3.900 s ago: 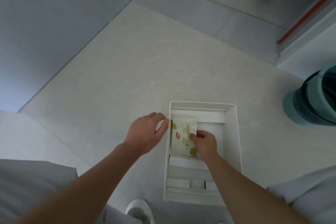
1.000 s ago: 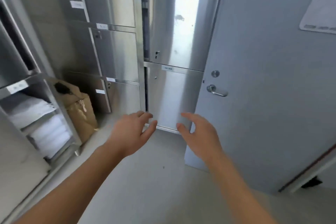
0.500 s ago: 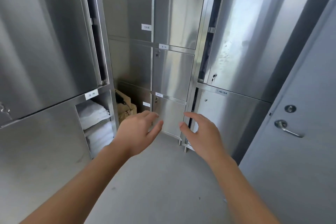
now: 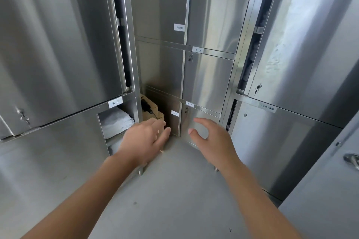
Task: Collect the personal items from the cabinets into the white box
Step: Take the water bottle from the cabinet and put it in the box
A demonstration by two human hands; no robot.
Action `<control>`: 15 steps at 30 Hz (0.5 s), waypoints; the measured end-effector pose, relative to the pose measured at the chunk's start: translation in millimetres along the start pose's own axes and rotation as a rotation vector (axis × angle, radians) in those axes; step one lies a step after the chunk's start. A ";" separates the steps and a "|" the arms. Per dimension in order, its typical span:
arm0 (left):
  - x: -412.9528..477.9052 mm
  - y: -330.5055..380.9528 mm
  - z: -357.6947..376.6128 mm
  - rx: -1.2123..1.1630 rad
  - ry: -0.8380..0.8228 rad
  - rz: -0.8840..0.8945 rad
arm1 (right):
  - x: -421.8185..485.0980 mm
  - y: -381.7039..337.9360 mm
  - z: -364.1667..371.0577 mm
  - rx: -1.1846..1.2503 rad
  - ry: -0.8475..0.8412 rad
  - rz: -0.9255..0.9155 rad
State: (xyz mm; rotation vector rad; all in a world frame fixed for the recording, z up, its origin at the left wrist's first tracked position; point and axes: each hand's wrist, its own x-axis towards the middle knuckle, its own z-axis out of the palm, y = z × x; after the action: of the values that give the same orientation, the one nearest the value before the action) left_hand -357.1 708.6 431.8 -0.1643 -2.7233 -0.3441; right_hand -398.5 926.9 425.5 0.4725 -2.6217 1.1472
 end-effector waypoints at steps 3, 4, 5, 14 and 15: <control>12.4 -6.3 -4.9 0.023 0.070 -0.049 | 34.2 5.4 3.8 0.024 -0.022 -0.076; 15.3 -9.7 -6.6 0.031 0.081 -0.078 | 45.3 5.1 7.1 0.028 -0.037 -0.101; 17.0 -14.1 -8.3 0.042 0.091 -0.111 | 55.9 3.7 12.0 0.035 -0.055 -0.128; 30.3 -94.1 -23.8 0.190 0.145 -0.374 | 143.7 -30.8 85.0 0.145 -0.256 -0.315; 36.6 -105.9 -24.3 0.205 0.149 -0.389 | 156.6 -34.5 96.3 0.159 -0.268 -0.332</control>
State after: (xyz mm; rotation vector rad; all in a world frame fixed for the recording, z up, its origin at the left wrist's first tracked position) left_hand -399.0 602.7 445.0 0.4348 -2.6080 -0.1711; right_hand -537.7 802.7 438.3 1.1165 -2.5362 1.2544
